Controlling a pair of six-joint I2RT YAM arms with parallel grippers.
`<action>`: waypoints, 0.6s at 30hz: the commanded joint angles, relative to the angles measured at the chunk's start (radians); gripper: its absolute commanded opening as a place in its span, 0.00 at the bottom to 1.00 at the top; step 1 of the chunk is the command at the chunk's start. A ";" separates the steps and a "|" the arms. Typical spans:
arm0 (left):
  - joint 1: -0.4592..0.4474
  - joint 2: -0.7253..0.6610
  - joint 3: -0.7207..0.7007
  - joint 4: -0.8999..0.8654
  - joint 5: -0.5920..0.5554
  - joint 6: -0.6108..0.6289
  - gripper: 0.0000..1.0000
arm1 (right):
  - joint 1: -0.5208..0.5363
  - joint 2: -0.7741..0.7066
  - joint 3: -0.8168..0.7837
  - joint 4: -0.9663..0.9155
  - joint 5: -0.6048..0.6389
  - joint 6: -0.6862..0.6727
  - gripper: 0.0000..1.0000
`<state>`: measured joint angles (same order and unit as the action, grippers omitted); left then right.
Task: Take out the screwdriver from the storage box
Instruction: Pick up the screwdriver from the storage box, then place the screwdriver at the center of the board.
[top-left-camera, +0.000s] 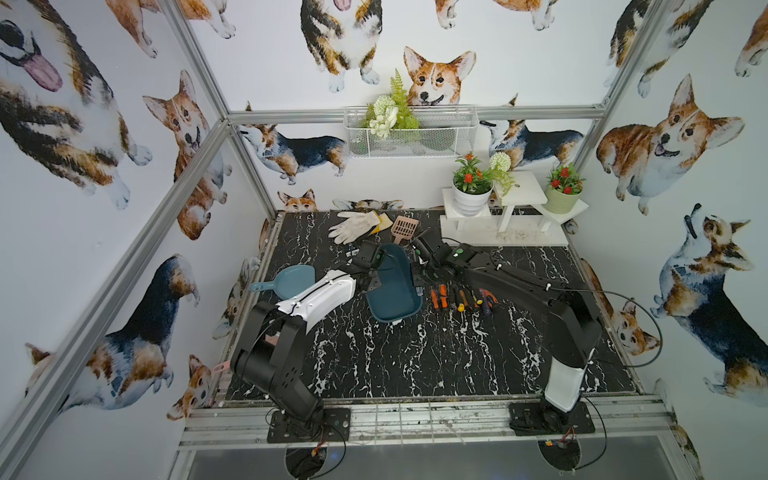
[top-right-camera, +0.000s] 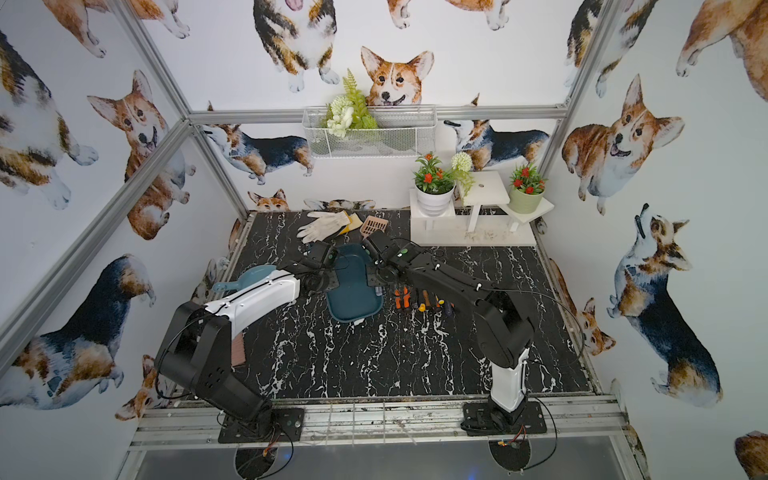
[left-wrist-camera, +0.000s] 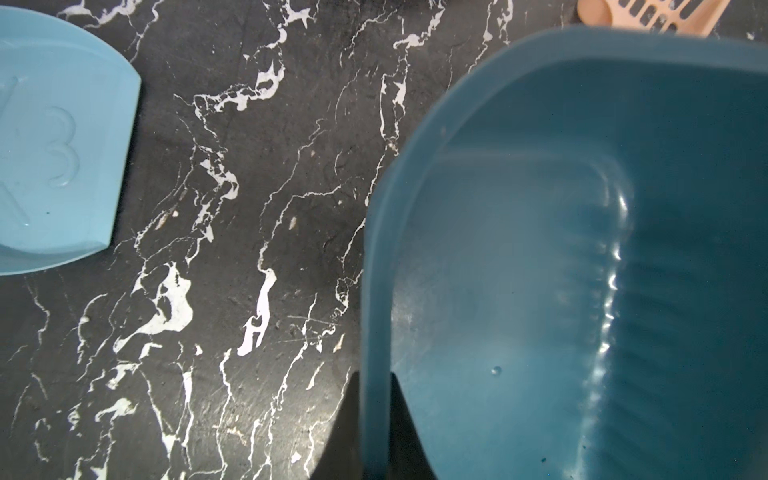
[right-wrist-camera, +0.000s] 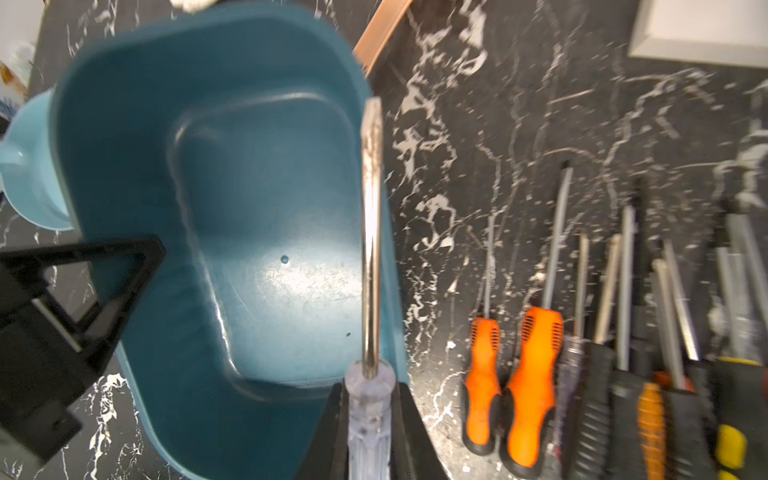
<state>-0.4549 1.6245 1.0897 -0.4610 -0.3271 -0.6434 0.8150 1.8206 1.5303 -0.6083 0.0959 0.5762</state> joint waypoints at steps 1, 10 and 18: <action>0.001 0.001 0.001 -0.004 -0.008 0.007 0.00 | -0.022 -0.055 -0.020 -0.031 0.004 -0.027 0.00; 0.002 0.004 0.006 0.001 -0.003 0.011 0.00 | -0.107 -0.134 -0.063 -0.138 0.023 -0.095 0.00; 0.002 -0.006 -0.003 0.002 0.001 0.010 0.00 | -0.182 -0.144 -0.111 -0.208 0.007 -0.169 0.00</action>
<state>-0.4549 1.6257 1.0897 -0.4629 -0.3267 -0.6430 0.6502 1.6844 1.4284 -0.7639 0.1040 0.4538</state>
